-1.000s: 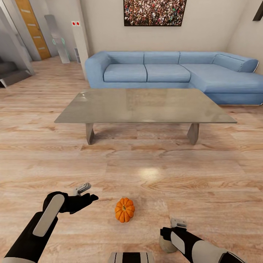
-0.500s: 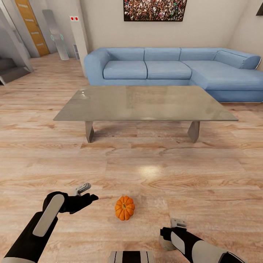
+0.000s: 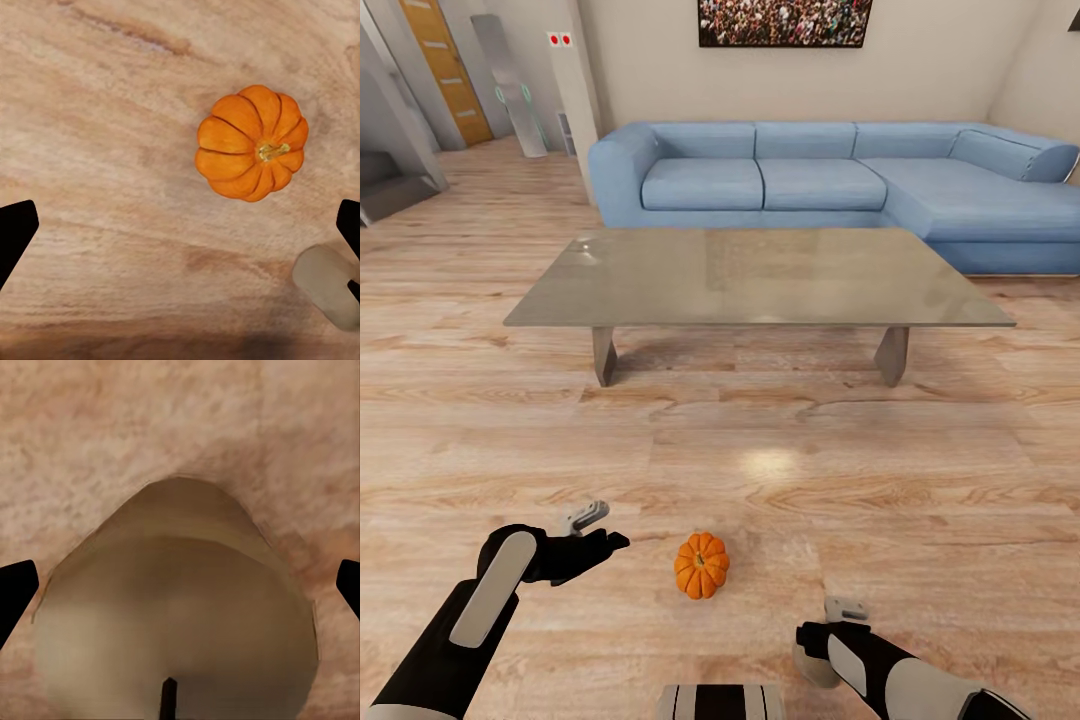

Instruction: Place each of the two pumpkins and all three candles from the living room inside a cabinet in the living room (use any cabinet), then make sure every cabinet is closed, and position the cauldron so it is next to a table in the living room.

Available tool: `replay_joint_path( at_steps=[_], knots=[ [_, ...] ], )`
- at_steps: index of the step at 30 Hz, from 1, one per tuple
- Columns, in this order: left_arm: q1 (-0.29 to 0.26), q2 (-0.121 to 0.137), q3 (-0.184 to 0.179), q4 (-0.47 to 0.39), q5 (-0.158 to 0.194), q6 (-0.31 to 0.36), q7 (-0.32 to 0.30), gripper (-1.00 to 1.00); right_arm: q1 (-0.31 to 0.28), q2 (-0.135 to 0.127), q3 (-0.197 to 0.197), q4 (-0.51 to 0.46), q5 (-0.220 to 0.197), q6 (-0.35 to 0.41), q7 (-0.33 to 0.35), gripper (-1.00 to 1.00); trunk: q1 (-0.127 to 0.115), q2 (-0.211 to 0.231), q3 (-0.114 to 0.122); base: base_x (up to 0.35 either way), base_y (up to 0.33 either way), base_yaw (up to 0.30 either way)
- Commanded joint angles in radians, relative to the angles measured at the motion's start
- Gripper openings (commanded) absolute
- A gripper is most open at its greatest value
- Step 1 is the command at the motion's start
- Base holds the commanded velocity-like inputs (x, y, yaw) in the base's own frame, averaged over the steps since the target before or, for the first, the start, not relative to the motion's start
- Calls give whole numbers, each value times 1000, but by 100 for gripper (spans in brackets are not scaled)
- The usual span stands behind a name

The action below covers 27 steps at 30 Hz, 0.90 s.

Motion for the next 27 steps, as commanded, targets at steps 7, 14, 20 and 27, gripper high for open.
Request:
replay_joint_path(
  at_steps=[7, 14, 20, 27],
  knots=[
    [-1, 1, -2, -1, 10, 0, 10, 100, 0, 0, 8, -2, -8, 5, -6, 100, 0, 0, -1, 0, 0, 0],
    [-1, 1, -2, -1, 10, 0, 10, 100, 0, 0, 8, -2, -8, 7, -6, 100, 0, 0, -1, 0, 0, 0],
    [-1, 1, -2, -1, 10, 0, 10, 100, 0, 0, 8, -2, -8, 17, -4, 100, 0, 0, -1, 0, 0, 0],
    [-1, 1, -2, -2, 10, 0, 10, 100, 0, 3, 8, -2, -8, 53, -2, 100, 0, 0, -1, 0, 0, 0]
  ],
)
